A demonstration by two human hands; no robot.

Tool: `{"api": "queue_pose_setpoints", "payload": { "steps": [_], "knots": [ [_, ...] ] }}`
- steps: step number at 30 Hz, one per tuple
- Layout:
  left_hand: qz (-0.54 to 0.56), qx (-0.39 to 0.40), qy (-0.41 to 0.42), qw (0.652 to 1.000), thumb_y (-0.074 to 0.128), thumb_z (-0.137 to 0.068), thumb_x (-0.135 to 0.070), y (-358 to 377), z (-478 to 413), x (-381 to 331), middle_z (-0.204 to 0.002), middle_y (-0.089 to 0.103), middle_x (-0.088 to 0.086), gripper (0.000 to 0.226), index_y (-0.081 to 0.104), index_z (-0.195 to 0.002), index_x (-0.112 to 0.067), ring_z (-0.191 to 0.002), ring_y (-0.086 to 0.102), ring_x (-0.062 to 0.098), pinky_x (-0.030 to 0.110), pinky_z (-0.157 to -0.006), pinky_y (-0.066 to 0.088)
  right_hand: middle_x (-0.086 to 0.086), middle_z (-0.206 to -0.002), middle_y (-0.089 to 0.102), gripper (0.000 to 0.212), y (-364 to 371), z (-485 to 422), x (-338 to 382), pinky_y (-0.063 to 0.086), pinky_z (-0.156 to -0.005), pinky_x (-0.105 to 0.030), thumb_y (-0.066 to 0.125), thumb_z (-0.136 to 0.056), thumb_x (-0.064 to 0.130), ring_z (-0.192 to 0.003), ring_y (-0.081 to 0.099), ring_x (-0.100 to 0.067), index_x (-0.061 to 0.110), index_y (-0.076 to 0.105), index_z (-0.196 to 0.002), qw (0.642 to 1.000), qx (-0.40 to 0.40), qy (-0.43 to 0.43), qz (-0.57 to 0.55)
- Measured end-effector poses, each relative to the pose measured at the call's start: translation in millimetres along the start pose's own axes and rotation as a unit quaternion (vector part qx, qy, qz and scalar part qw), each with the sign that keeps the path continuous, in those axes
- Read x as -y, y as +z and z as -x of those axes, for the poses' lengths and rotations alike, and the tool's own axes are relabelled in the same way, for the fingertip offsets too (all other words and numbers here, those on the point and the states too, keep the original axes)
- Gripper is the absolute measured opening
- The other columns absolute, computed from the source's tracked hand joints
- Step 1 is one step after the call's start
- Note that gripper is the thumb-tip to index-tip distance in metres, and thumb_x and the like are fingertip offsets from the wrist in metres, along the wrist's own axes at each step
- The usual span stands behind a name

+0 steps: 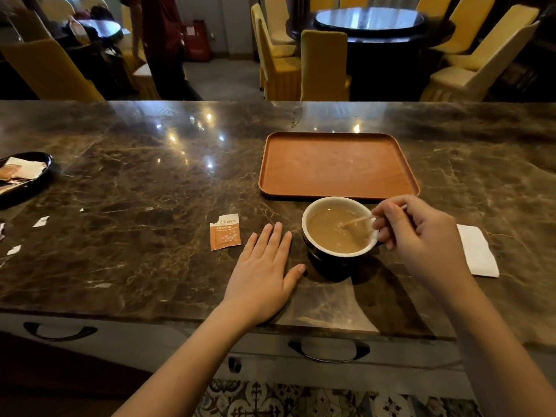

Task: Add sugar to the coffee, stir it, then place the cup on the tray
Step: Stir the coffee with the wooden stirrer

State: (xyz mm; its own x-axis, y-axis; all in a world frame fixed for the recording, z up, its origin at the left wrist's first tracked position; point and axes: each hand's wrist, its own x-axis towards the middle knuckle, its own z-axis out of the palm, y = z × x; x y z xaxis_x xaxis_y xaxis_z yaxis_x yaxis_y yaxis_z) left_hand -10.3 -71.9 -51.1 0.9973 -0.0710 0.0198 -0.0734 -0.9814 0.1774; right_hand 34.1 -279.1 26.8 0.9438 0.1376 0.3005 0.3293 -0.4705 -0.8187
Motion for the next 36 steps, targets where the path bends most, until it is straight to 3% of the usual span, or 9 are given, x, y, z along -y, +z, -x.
{"api": "queue_pose_setpoints", "payload": {
  "steps": [5,9,17,21,23,31,36],
  "knots": [
    [-0.009,-0.006,0.001,1.0,0.014,-0.09,-0.056,2.5,-0.9,0.2,-0.155,-0.009,0.001,0.066,-0.004,-0.143,-0.021,-0.141,-0.013,0.014,0.033,-0.114,-0.011,-0.003,-0.069,0.065,0.022,2.0,5.9,8.5,0.047,-0.051,-0.014,0.044,-0.092,0.017,-0.057,0.059,-0.009,0.011,0.065,-0.087,0.994,0.055,0.028,-0.087],
    [-0.011,-0.012,0.002,1.0,0.009,-0.087,-0.059,3.2,-0.4,0.3,-0.155,-0.009,0.001,0.069,-0.004,-0.143,-0.021,-0.141,-0.013,0.013,0.032,-0.113,-0.011,-0.004,-0.066,0.064,0.024,-17.3,4.5,11.3,0.045,-0.045,-0.017,0.046,-0.092,0.019,-0.051,0.055,-0.008,0.017,0.065,-0.078,0.992,0.09,0.049,-0.071],
    [-0.014,-0.017,0.007,1.0,0.0,-0.081,-0.061,3.4,-0.5,0.5,-0.155,-0.008,0.001,0.073,-0.004,-0.143,-0.021,-0.141,-0.013,0.013,0.032,-0.113,-0.012,0.0,-0.067,0.064,0.022,-23.5,-4.9,5.0,0.046,-0.05,-0.011,0.046,-0.092,0.018,-0.06,0.059,-0.006,0.019,0.062,-0.077,0.999,0.029,0.004,0.042],
    [-0.006,-0.015,0.004,1.0,0.006,-0.084,-0.059,3.4,-0.8,-0.5,-0.155,-0.009,0.0,0.07,-0.004,-0.143,-0.021,-0.141,-0.013,0.012,0.031,-0.113,-0.012,0.0,-0.069,0.064,0.019,-15.9,-5.5,2.5,0.049,-0.057,-0.017,0.046,-0.092,0.017,-0.061,0.06,-0.011,0.015,0.063,-0.083,0.999,-0.004,-0.003,0.05],
    [-0.011,-0.019,0.006,1.0,0.002,-0.082,-0.06,3.7,-1.0,0.1,-0.155,-0.008,0.001,0.072,-0.004,-0.143,-0.021,-0.141,-0.012,0.013,0.032,-0.113,-0.012,0.001,-0.07,0.064,0.019,-10.0,-4.0,2.0,0.05,-0.054,-0.02,0.046,-0.092,0.017,-0.063,0.061,-0.011,0.015,0.063,-0.085,0.999,-0.009,-0.008,0.048],
    [-0.011,-0.025,0.007,1.0,0.003,-0.083,-0.059,3.3,0.4,0.1,-0.155,-0.007,0.002,0.071,-0.003,-0.143,-0.021,-0.14,-0.013,0.012,0.032,-0.112,-0.012,0.0,-0.064,0.064,0.02,4.2,13.2,5.7,0.045,-0.051,-0.012,0.047,-0.09,0.02,-0.063,0.06,-0.012,0.017,0.065,-0.084,0.998,0.045,-0.004,-0.046],
    [-0.003,-0.017,0.005,1.0,0.013,-0.09,-0.056,1.8,0.2,-1.2,-0.155,-0.008,0.001,0.066,-0.003,-0.143,-0.021,-0.141,-0.013,0.013,0.032,-0.114,-0.011,0.0,-0.07,0.066,0.022,-19.6,10.1,6.7,0.047,-0.049,-0.015,0.048,-0.09,0.019,-0.057,0.06,-0.011,0.022,0.064,-0.076,0.999,0.053,0.003,-0.011]
  ]
}}
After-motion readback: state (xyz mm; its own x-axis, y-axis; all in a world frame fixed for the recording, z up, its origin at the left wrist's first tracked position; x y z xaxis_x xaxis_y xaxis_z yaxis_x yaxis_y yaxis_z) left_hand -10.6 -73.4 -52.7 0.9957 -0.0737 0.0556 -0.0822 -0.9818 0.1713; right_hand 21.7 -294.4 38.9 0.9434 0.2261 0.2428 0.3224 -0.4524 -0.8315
